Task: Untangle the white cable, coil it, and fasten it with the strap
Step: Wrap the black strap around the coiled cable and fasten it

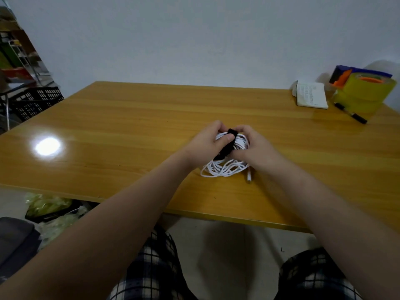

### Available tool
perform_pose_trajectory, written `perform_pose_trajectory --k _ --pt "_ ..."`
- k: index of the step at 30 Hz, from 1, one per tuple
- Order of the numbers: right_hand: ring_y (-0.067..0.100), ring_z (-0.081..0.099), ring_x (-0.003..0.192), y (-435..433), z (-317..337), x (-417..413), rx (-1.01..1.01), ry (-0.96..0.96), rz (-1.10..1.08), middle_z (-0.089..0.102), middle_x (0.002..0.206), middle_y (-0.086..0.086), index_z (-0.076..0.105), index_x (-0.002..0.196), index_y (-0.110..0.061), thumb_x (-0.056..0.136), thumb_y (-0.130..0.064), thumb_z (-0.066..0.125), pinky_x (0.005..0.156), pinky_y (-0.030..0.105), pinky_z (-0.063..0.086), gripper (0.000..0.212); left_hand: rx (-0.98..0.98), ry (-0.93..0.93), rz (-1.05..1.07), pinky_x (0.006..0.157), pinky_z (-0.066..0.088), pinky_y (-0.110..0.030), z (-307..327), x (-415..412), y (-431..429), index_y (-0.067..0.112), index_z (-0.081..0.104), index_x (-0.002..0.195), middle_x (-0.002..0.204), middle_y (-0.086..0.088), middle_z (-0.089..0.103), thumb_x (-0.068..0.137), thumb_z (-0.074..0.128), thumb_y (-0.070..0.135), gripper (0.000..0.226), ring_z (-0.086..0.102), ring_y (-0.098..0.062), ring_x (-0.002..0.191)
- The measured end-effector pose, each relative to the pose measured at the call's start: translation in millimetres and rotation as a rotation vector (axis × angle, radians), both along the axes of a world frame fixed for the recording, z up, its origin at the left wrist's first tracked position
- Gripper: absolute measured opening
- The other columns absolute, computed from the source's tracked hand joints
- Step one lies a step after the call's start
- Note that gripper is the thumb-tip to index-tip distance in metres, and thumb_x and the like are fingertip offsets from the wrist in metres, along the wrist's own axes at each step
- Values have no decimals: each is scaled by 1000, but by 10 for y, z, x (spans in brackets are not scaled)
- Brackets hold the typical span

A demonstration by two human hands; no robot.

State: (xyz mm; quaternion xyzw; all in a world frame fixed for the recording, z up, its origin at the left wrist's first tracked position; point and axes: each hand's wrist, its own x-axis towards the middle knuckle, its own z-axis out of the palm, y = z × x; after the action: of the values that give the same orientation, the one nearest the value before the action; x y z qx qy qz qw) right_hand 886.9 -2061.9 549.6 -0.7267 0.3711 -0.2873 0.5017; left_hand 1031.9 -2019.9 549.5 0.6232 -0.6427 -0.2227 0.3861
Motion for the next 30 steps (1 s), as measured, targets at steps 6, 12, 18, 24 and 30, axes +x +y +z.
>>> perform_pose_trajectory --k 6,12,18,24,30 --pt "20 44 108 6 -33 30 -907 356 44 46 117 4 51 98 -11 73 -8 69 88 35 43 31 45 286 0 70 45 -24 12 20 17 13 51 93 85 2 56 96 53 21 9 53 -9 78" --pt "26 42 102 11 -158 7 -1291 344 -17 61 110 16 69 85 -11 76 -20 57 85 39 33 17 88 363 4 72 47 -34 10 58 32 2 52 105 92 -12 58 96 52 25 25 55 -18 83" --pt "33 59 74 187 -58 -110 -1035 149 145 63 80 14 58 77 -2 74 -4 53 67 34 42 6 33 110 214 56 33 -24 -23 97 -99 13 44 93 75 3 50 98 47 28 16 50 -14 70" --pt "21 64 61 262 181 -131 -316 -316 18 64 67 9 51 83 -6 90 -6 56 61 35 55 9 -45 -60 106 68 32 -27 0 50 -85 13 44 94 89 -1 49 95 52 25 15 46 -14 77" --pt "14 56 54 137 255 -126 -89 -394 -21 63 77 9 47 91 -12 93 -10 50 54 25 49 5 -59 -5 129 64 41 -33 -44 10 -54 16 43 105 91 -1 51 92 58 32 26 54 -18 77"
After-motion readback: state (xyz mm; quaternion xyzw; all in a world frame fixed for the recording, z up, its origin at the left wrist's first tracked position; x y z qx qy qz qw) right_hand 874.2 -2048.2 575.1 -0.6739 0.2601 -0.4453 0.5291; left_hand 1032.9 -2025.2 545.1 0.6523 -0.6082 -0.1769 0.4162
